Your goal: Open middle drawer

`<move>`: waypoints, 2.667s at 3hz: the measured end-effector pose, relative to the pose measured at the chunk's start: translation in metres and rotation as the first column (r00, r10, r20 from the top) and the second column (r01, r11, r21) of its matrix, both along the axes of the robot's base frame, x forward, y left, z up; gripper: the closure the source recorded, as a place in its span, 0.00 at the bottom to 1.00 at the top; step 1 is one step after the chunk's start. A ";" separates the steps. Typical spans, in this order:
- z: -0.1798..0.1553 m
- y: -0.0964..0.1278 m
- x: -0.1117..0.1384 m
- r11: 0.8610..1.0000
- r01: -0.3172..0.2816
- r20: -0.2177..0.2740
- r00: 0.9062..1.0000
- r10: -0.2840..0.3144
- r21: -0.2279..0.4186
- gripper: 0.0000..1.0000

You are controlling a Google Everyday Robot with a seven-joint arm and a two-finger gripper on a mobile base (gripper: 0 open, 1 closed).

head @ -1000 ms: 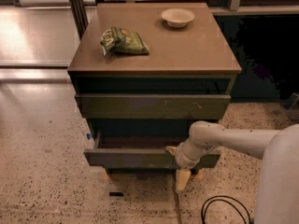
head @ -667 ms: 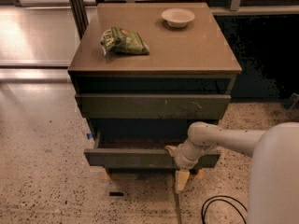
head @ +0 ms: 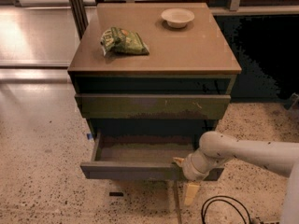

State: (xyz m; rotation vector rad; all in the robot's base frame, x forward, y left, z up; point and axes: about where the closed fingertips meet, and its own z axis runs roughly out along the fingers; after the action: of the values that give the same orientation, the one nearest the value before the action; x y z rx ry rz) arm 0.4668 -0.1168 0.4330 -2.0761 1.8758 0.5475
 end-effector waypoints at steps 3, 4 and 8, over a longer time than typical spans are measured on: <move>-0.010 0.008 -0.025 0.992 -0.004 -0.044 0.999 0.009 0.123 0.00; 0.021 0.012 -0.067 0.980 0.008 -0.048 0.999 0.001 0.197 0.00; 0.009 0.010 -0.086 0.976 0.019 -0.129 0.992 0.009 0.218 0.00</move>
Offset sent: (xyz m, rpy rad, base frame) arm -0.0058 0.0073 -0.0136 0.1083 0.0172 0.0122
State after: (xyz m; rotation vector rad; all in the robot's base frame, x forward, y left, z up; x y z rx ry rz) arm 0.3803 -0.1064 0.4423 -1.9334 1.7955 0.8653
